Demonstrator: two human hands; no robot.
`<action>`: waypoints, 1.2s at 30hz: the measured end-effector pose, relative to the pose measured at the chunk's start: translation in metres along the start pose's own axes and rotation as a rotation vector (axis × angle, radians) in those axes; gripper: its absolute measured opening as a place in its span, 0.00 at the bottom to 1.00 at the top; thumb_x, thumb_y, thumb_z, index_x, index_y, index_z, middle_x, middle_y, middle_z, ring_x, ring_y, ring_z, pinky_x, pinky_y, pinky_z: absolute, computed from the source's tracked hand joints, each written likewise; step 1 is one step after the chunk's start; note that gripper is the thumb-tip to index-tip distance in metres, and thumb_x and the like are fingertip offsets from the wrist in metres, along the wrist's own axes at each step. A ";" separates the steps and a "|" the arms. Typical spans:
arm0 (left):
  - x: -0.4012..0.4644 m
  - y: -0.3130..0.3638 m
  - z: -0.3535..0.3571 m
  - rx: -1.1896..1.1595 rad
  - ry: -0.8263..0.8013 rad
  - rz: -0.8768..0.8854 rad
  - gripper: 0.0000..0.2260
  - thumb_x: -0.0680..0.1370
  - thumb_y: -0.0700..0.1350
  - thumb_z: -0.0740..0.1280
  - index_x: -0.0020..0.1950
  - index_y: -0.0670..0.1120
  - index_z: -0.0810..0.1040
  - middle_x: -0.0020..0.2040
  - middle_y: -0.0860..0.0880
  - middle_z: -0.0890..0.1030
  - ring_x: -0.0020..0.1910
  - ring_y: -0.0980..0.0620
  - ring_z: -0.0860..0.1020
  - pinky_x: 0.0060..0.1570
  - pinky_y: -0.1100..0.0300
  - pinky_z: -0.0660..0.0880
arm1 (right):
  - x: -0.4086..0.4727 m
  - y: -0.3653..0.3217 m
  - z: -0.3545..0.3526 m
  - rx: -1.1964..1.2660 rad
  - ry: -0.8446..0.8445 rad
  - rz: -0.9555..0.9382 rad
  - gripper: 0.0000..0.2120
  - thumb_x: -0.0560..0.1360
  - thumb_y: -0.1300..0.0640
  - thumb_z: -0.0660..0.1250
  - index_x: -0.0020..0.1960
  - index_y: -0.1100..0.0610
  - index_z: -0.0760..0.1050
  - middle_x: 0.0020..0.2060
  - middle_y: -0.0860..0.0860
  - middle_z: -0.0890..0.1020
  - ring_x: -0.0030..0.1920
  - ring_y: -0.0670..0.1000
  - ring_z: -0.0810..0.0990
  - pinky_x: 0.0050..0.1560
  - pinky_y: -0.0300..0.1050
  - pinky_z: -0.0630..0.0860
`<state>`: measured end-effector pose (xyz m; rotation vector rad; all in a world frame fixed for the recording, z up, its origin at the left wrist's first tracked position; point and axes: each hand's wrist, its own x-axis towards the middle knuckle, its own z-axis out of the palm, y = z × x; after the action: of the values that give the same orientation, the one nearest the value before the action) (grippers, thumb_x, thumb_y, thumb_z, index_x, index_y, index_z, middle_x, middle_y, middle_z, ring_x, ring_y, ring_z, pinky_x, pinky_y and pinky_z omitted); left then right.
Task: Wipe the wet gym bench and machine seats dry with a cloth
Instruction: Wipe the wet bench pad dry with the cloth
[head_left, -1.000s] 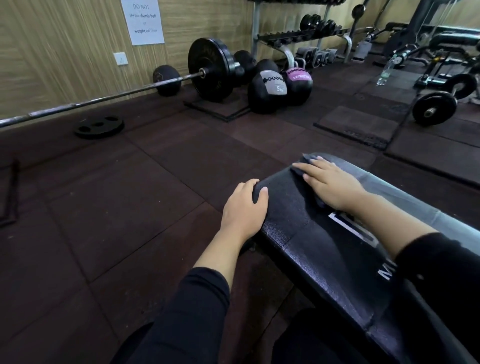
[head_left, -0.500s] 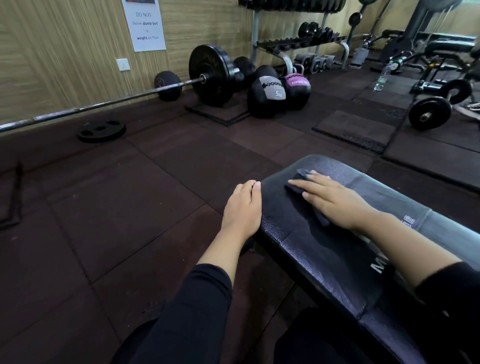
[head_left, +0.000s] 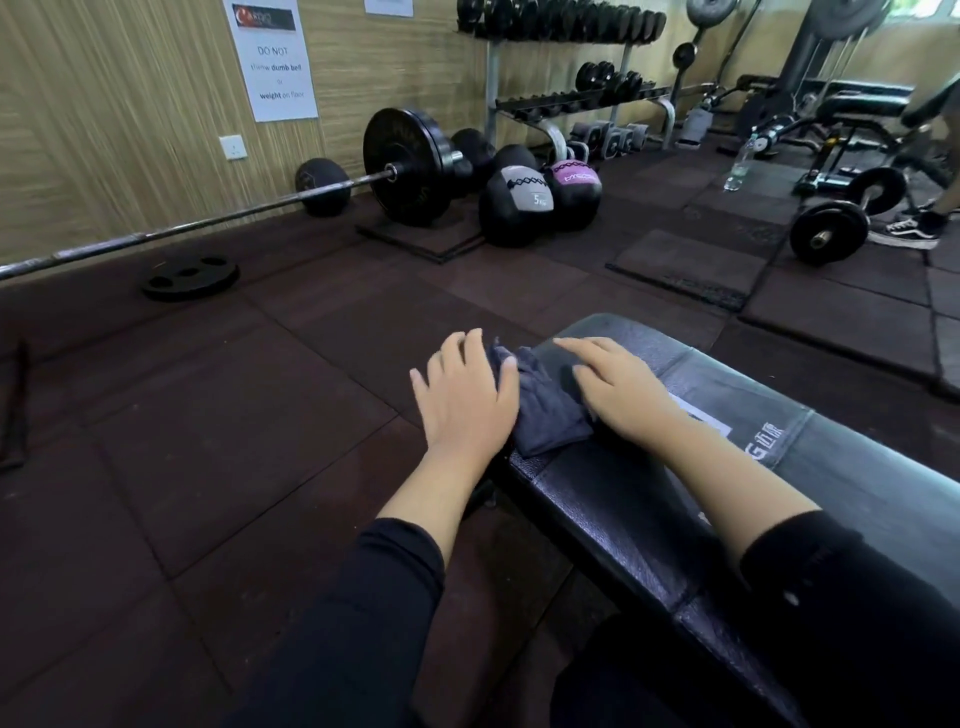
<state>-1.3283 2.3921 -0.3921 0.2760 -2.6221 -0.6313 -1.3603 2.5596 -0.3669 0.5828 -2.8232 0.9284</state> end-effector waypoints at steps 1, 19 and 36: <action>0.001 0.008 -0.001 0.028 0.006 0.047 0.25 0.79 0.60 0.58 0.72 0.48 0.68 0.70 0.49 0.70 0.68 0.44 0.69 0.68 0.41 0.60 | -0.003 0.008 -0.003 -0.090 -0.007 0.030 0.20 0.78 0.59 0.56 0.69 0.48 0.68 0.67 0.50 0.70 0.68 0.52 0.67 0.72 0.53 0.58; 0.020 0.019 0.012 0.011 -0.354 0.120 0.23 0.76 0.62 0.59 0.71 0.64 0.67 0.74 0.58 0.63 0.70 0.49 0.62 0.67 0.52 0.63 | -0.003 0.025 -0.004 -0.165 -0.067 0.142 0.15 0.77 0.47 0.59 0.63 0.38 0.71 0.65 0.41 0.69 0.67 0.51 0.69 0.68 0.55 0.65; -0.046 0.031 0.010 0.016 -0.105 0.318 0.29 0.71 0.58 0.50 0.65 0.52 0.79 0.68 0.49 0.75 0.67 0.44 0.69 0.71 0.46 0.60 | 0.000 0.031 -0.005 -0.136 -0.079 0.136 0.16 0.77 0.47 0.61 0.64 0.40 0.72 0.65 0.41 0.69 0.67 0.48 0.69 0.69 0.52 0.65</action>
<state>-1.2952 2.4361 -0.4020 -0.1726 -2.6899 -0.5265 -1.3725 2.5848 -0.3799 0.4241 -2.9991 0.7409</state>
